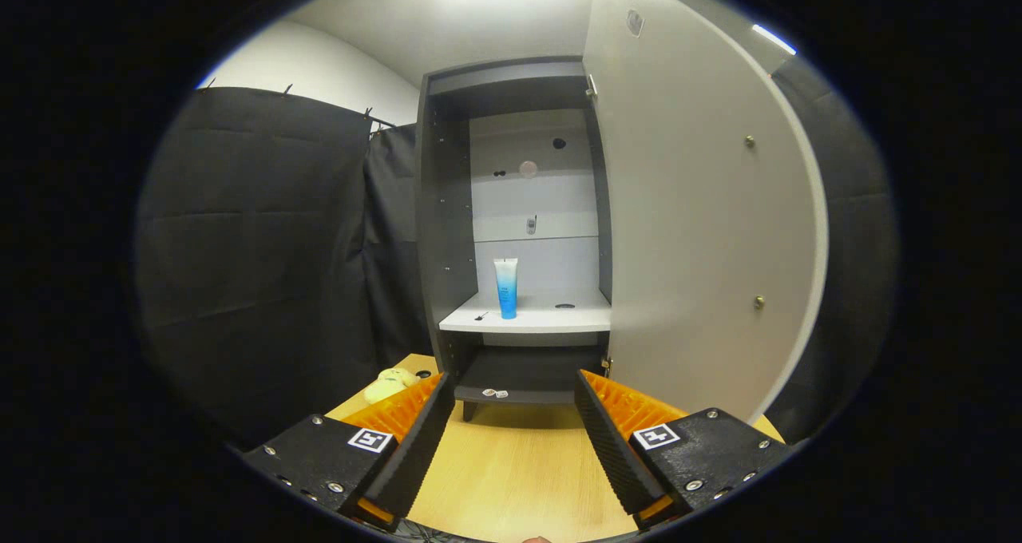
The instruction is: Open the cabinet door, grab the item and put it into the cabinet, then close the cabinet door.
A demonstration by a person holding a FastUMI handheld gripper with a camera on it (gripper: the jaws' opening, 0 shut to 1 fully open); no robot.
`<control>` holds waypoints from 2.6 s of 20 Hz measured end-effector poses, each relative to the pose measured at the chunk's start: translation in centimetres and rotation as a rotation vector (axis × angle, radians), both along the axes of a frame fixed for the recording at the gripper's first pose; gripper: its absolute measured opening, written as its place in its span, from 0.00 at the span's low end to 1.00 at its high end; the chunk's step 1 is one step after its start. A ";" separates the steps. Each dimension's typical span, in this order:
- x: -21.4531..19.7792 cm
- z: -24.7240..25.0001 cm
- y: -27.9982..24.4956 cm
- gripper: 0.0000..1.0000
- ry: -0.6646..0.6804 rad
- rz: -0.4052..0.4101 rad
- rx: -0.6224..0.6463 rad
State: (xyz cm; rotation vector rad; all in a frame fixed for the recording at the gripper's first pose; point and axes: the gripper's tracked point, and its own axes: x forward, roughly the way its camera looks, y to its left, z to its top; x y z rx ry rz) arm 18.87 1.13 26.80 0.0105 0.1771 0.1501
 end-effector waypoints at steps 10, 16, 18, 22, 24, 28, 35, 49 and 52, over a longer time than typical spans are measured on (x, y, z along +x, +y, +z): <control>-5.2 0.3 -8.8 0.94 -0.012 -0.129 0.023; -6.2 1.2 -17.7 0.94 -0.053 -0.306 0.021; -5.9 1.6 -20.3 0.93 -0.054 -0.363 0.027; -4.7 2.9 -24.6 0.93 -0.087 -0.452 0.026; -3.4 3.7 -25.9 0.93 -0.109 -0.490 0.020; -0.8 5.7 -28.9 0.93 -0.131 -0.587 0.017; 4.2 8.0 -30.9 0.93 -0.158 -0.661 0.004; 5.6 7.4 -25.3 0.90 -0.121 -0.574 -0.049; 6.2 7.2 -22.7 0.90 -0.114 -0.522 -0.044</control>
